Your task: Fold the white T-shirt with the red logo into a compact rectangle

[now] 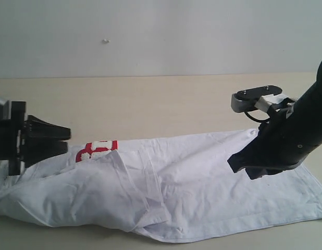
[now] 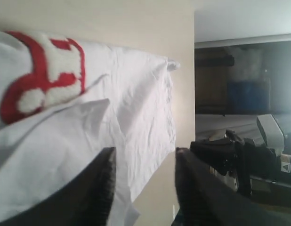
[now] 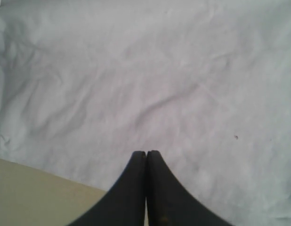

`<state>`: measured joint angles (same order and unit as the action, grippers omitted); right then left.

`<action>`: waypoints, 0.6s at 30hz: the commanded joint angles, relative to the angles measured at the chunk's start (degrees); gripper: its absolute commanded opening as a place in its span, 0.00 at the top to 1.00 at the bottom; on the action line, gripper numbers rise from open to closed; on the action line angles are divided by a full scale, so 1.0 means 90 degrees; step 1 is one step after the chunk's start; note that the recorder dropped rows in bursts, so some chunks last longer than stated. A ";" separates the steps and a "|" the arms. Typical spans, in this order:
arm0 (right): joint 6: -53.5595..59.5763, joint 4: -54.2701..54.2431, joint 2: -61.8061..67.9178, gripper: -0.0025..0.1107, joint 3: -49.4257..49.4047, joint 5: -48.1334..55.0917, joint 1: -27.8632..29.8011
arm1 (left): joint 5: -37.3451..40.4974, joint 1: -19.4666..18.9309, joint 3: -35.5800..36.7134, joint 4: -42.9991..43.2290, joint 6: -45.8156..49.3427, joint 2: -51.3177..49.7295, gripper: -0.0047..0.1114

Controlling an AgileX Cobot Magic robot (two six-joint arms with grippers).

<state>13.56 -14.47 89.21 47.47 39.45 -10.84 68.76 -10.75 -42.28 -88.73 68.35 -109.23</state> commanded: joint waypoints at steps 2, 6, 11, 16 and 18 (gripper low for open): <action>0.0025 -0.0055 -0.0045 0.98 -0.0023 -0.0011 0.0023 | 0.0133 -0.1285 -0.0044 0.1144 -0.0424 0.0316 0.48; 0.0025 -0.0110 -0.0045 0.98 -0.0023 0.0037 0.0023 | 0.0133 -0.1916 -0.0044 0.1212 -0.0713 0.0315 0.48; 0.0037 -0.0279 -0.0045 0.98 -0.0023 0.0078 0.0023 | -0.0394 -0.2491 -0.0044 0.2044 -0.0888 0.0381 0.46; 0.0037 -0.0354 -0.0045 0.98 -0.0023 0.0078 0.0023 | -0.1868 -0.2534 -0.0044 0.2970 -0.1083 0.0751 0.45; 0.0037 -0.0380 -0.0045 0.98 -0.0023 0.0009 0.0023 | -0.2276 -0.2509 -0.0044 0.3253 -0.0960 0.0862 0.45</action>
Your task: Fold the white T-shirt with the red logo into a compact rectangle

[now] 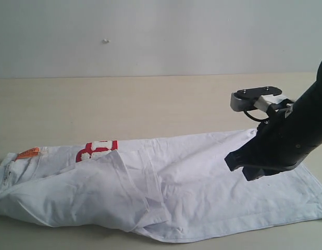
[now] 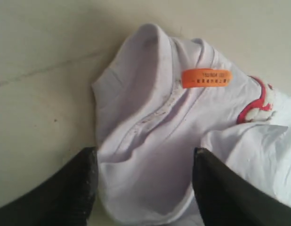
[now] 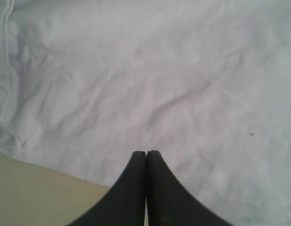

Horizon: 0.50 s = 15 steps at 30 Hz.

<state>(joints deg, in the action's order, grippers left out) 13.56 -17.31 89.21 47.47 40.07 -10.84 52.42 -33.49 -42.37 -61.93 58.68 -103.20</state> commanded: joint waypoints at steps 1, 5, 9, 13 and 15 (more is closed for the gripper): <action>0.0037 -0.0079 -0.0045 0.98 -0.0023 -0.0071 0.0023 | -0.0574 0.0045 -0.0034 0.0398 0.0100 0.0191 0.45; 0.0037 -0.0079 -0.0045 0.98 -0.0023 -0.0071 0.0023 | -0.0561 0.0369 -0.0034 0.0478 0.0154 -0.0019 0.42; 0.0037 -0.0078 -0.0045 0.98 -0.0023 -0.0049 0.0023 | -0.0539 0.0686 -0.0034 0.0478 0.0242 -0.0157 0.37; 0.0037 -0.0078 -0.0045 0.98 -0.0023 -0.0049 0.0023 | -0.0553 0.0691 -0.0034 0.0527 0.0283 -0.0169 0.37; 0.0037 -0.0078 -0.0045 0.98 -0.0023 -0.0049 0.0023 | -0.0553 0.0691 -0.0034 0.0607 0.0283 -0.0182 0.37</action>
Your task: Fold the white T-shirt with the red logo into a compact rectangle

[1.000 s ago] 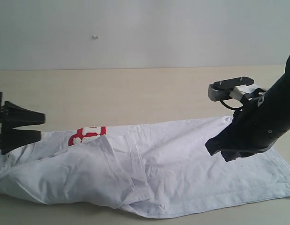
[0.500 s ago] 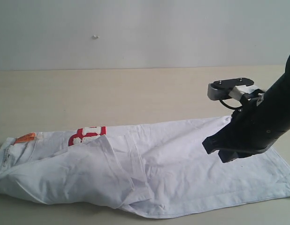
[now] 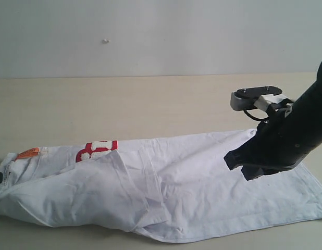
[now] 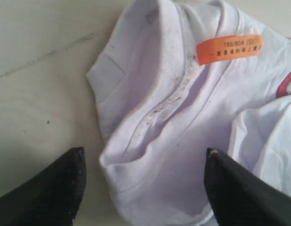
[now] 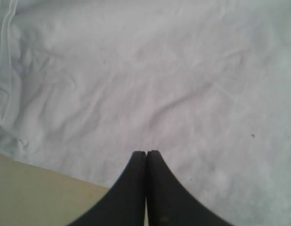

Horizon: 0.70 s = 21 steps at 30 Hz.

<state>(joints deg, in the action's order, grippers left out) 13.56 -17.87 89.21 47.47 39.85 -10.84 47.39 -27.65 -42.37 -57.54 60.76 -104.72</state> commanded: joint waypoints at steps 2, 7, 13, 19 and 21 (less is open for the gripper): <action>0.0037 -0.0016 -0.0045 0.98 -0.0023 -0.0025 0.0023 | 0.0054 0.0042 -0.0034 0.0132 0.0051 -0.0058 0.37; 0.0037 -0.0016 -0.0045 0.98 -0.0023 -0.0025 0.0023 | 0.0491 0.0042 -0.0034 -0.0047 0.0178 -0.0492 0.37; 0.0037 -0.0016 -0.0045 0.98 -0.0023 -0.0025 0.0023 | 0.0760 0.0373 -0.0034 -0.0317 0.0458 -0.0936 0.37; 0.0049 -0.0016 -0.0045 0.98 -0.0023 -0.0027 0.0023 | 0.0950 0.0941 -0.0034 -0.0351 0.0717 -0.1032 0.54; 0.0049 -0.0016 -0.0045 0.98 -0.0023 -0.0027 0.0023 | 0.0921 0.1012 -0.0034 -0.0414 0.0717 -0.1032 0.72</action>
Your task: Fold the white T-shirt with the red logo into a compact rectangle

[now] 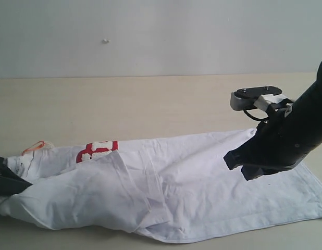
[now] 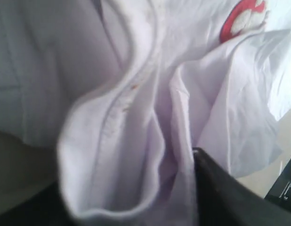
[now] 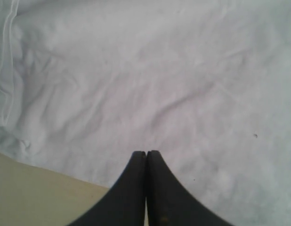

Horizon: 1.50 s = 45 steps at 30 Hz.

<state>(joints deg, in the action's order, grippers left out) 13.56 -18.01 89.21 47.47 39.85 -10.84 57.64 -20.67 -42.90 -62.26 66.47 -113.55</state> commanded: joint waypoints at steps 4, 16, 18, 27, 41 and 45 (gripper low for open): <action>0.0048 0.0000 -0.0045 0.98 -0.0023 -0.0012 0.0023 | -0.0050 0.0265 -0.0006 -0.0079 0.0116 -0.0051 0.95; 0.0065 0.0000 -0.0045 0.98 -0.0023 0.0031 0.0023 | 0.0098 -0.0725 -0.0363 0.0068 -0.0680 0.0750 0.96; 0.0066 0.0000 -0.0045 0.98 -0.0023 0.0047 0.0023 | 0.0098 -0.1012 -0.0363 0.0098 -0.0970 0.0844 0.96; 0.0066 0.0068 -0.0045 0.98 -0.0023 -0.0067 0.0023 | 0.1369 -0.1246 -0.0363 -0.1042 -0.0931 0.1301 0.96; -0.1218 0.1643 -0.0223 0.98 -0.0023 -0.0505 0.0023 | 0.1369 0.1675 -0.0593 -0.2576 -0.0754 0.1861 0.96; -0.1584 0.2001 -0.0389 0.98 -0.0023 -0.0489 0.0023 | 0.1164 0.2800 -0.0869 -0.2882 -0.0754 0.1861 0.96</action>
<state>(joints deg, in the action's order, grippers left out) 1.64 -2.67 87.10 47.47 35.91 -10.84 68.61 -1.75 -49.05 -85.51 59.27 -97.39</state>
